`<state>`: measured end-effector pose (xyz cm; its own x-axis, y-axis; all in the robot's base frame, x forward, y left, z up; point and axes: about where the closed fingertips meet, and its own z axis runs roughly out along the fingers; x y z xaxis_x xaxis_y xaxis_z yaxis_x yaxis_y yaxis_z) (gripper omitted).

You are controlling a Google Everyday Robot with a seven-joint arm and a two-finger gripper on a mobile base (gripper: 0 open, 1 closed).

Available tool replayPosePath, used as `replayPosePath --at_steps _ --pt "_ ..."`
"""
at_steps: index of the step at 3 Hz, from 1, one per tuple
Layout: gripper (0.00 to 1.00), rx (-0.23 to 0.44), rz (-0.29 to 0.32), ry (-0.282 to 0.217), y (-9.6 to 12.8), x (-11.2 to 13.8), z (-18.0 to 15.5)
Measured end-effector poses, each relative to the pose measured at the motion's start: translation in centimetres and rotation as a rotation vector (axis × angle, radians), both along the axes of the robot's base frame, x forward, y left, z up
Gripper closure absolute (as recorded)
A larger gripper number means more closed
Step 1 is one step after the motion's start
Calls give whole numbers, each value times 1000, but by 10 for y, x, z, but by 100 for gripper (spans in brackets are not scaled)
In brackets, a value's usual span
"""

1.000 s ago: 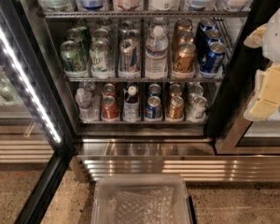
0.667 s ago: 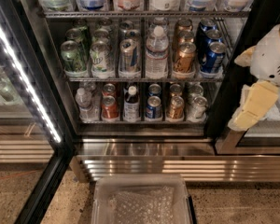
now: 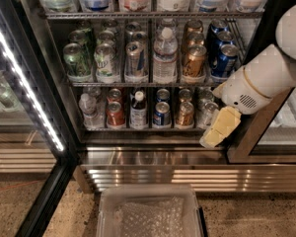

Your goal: Pick coke can from bottom shelf of fridge

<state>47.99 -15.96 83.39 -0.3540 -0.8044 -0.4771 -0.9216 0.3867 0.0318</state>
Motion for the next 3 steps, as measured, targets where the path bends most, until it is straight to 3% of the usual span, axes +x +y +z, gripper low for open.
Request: replayPosePath --at_steps 2,3 --pt "0 15 16 18 4 -6 -10" --pt "0 144 47 90 26 -16 -54"
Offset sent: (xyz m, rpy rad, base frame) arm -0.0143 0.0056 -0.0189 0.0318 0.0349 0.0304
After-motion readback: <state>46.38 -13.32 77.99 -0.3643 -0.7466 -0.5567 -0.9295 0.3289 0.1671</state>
